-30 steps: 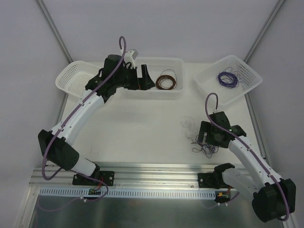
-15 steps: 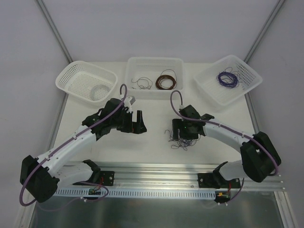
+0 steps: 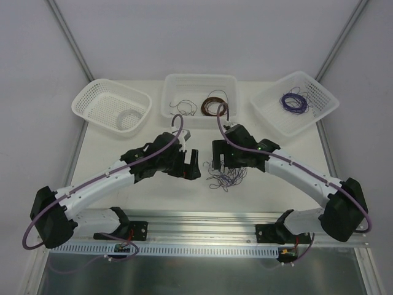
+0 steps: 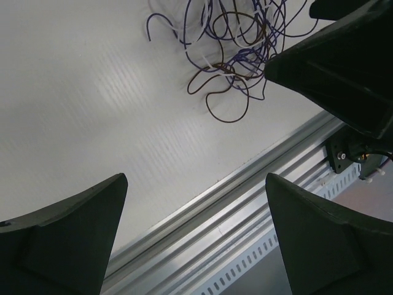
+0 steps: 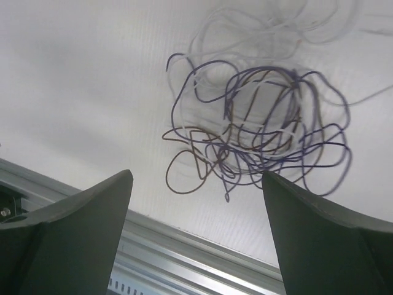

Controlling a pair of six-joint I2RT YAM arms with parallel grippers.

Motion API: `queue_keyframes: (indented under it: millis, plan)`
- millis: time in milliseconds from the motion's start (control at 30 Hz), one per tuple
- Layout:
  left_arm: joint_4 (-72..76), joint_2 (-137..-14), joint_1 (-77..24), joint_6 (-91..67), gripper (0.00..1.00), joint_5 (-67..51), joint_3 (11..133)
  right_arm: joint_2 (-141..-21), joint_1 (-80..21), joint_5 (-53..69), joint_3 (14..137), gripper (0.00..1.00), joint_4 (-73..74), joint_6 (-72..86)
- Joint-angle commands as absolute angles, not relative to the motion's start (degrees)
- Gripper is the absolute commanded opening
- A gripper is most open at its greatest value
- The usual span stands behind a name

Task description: Untangle the cables

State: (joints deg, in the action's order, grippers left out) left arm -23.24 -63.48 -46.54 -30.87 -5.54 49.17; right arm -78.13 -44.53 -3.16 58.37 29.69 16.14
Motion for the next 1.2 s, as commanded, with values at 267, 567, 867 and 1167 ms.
queue_keyframes:
  millis: [267, 567, 867, 1167]
  plan:
    - [-21.53, -87.16, -57.64, -29.71, 0.88, 4.91, 70.83, -60.84, -24.2, -5.55, 51.51, 0.91, 35.6, 15.29]
    - [-21.97, -101.86, -62.05, -28.3, 0.67, 9.14, 78.83, -55.11, -14.77, 4.65, 41.75, 0.91, 29.1, 16.96]
    - [-23.29, -105.38, -62.49, -27.6, 0.25, 14.15, 79.72, -55.28, -14.5, 12.56, 33.15, 0.91, 16.71, 21.0]
    - [-24.7, -100.29, -62.58, -27.42, 0.0, 13.36, 78.84, -63.35, -16.34, 17.49, 33.83, 0.91, 8.79, 20.31]
